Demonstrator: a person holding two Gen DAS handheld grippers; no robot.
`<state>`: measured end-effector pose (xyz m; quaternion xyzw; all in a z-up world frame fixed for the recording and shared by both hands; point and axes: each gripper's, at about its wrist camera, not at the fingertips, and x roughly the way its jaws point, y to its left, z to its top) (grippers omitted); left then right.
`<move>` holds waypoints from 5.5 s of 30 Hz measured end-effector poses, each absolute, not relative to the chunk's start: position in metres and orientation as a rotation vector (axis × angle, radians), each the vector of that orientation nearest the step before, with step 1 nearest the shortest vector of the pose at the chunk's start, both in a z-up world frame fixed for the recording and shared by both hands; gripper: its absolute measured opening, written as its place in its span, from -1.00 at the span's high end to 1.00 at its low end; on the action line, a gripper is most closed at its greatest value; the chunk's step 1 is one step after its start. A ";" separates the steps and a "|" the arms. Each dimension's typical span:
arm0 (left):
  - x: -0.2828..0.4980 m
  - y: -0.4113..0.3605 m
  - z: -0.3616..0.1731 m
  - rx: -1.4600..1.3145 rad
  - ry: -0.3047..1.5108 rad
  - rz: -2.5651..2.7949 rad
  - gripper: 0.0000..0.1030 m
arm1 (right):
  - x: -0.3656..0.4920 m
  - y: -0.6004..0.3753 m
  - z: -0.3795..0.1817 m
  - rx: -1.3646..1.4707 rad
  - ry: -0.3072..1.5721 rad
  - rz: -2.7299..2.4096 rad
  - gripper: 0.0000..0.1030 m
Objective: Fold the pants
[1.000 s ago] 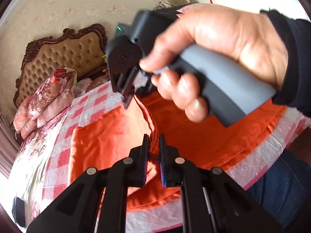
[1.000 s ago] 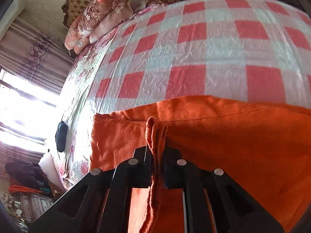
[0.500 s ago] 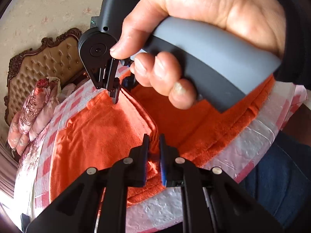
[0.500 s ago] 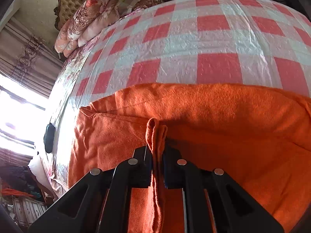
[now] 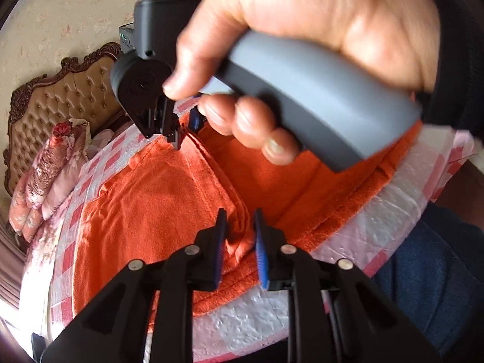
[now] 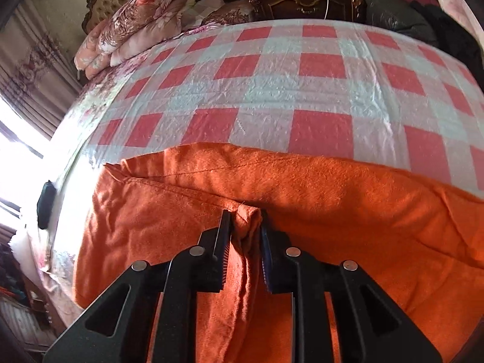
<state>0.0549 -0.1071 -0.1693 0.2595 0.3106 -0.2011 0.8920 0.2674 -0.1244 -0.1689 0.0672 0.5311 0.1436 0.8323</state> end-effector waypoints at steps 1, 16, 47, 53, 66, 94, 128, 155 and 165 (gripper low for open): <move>0.053 -0.101 -0.161 0.504 0.638 -0.429 0.47 | 0.265 -0.125 -0.167 0.116 1.104 0.273 0.53; 0.108 0.082 -0.127 0.000 0.698 -0.134 0.17 | 0.146 -0.095 -0.141 -0.119 0.802 0.187 -0.48; 0.154 0.093 -0.148 -0.027 0.801 -0.169 0.65 | 0.148 -0.088 -0.173 -0.132 0.951 0.171 -0.70; 0.210 0.083 -0.138 0.074 0.868 -0.189 0.67 | 0.143 -0.093 -0.189 -0.108 0.985 0.197 -0.71; 0.243 0.106 -0.143 -0.015 0.972 -0.107 0.66 | 0.139 -0.095 -0.190 -0.114 0.972 0.218 -0.75; 0.100 0.132 -0.165 -0.010 0.899 -0.078 0.07 | 0.140 -0.095 -0.180 -0.184 1.028 0.068 -0.55; 0.191 0.079 -0.147 0.146 0.929 -0.268 0.63 | 0.134 -0.098 -0.181 -0.200 0.995 0.074 -0.65; 0.038 0.105 -0.165 0.228 0.688 -0.082 0.33 | 0.220 -0.094 -0.158 -0.163 1.056 0.183 -0.13; 0.047 0.086 -0.177 0.444 0.640 -0.050 0.52 | 0.233 -0.010 -0.148 -0.215 1.099 0.382 -0.13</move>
